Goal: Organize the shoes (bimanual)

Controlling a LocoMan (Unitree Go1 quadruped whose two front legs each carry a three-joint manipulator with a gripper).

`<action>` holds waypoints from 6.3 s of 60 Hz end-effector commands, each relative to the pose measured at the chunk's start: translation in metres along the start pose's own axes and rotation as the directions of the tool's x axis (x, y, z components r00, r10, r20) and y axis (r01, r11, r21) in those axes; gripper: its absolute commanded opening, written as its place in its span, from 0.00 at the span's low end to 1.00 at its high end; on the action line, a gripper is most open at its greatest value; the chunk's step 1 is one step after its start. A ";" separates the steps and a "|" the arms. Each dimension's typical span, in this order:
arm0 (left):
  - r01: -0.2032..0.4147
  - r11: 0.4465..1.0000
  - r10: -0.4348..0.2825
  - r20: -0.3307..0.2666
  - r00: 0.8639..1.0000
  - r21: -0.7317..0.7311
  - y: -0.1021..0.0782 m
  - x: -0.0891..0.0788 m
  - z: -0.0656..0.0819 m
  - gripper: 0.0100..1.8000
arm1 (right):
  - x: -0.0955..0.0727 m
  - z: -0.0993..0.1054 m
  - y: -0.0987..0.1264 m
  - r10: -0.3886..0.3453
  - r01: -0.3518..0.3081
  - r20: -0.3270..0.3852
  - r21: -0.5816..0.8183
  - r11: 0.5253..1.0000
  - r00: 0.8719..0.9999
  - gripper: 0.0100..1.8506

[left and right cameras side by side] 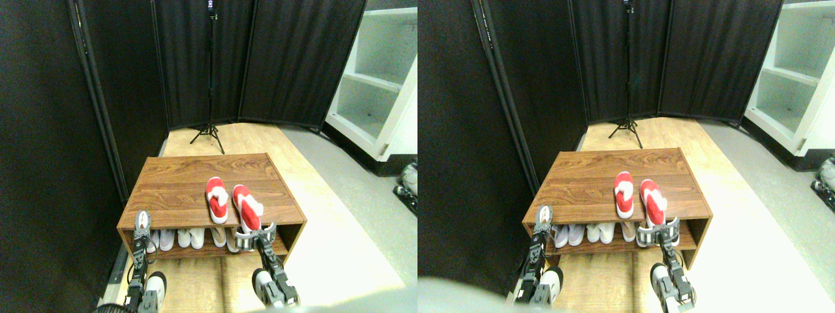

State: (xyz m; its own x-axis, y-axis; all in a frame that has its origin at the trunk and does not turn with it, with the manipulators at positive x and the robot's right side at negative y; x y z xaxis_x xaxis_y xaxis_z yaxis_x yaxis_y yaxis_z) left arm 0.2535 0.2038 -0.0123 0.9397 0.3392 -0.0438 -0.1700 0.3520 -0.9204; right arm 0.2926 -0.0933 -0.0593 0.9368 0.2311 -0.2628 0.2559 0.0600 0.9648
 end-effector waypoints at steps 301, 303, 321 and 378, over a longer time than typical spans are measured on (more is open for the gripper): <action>-0.062 0.994 0.045 -0.188 0.981 -0.085 -0.003 0.017 -0.007 0.00 | -0.067 0.031 0.056 0.307 -0.274 0.073 -0.294 0.916 0.949 0.00; -0.064 0.994 0.047 -0.187 0.981 -0.085 -0.002 0.017 -0.007 0.00 | -0.067 0.031 0.056 0.306 -0.273 0.073 -0.292 0.917 0.949 0.00; -0.090 0.991 0.067 -0.206 0.976 -0.103 0.008 0.017 0.002 0.00 | -0.066 0.029 0.053 0.290 -0.258 0.082 -0.275 0.926 0.953 0.00; -0.165 0.961 0.097 -0.286 0.953 -0.223 0.008 0.029 0.003 0.00 | -0.069 0.018 0.049 0.123 -0.103 0.120 -0.157 0.982 0.985 0.74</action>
State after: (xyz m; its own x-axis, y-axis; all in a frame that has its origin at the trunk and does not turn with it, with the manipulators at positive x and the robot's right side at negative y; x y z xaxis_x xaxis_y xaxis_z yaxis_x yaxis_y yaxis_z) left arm 0.2729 0.2214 -0.0276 0.9513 0.1119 -0.2873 -0.2965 0.0768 -0.9519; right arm 0.2442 -0.1307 0.0047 0.9843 0.1118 -0.1365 0.1124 0.1992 0.9735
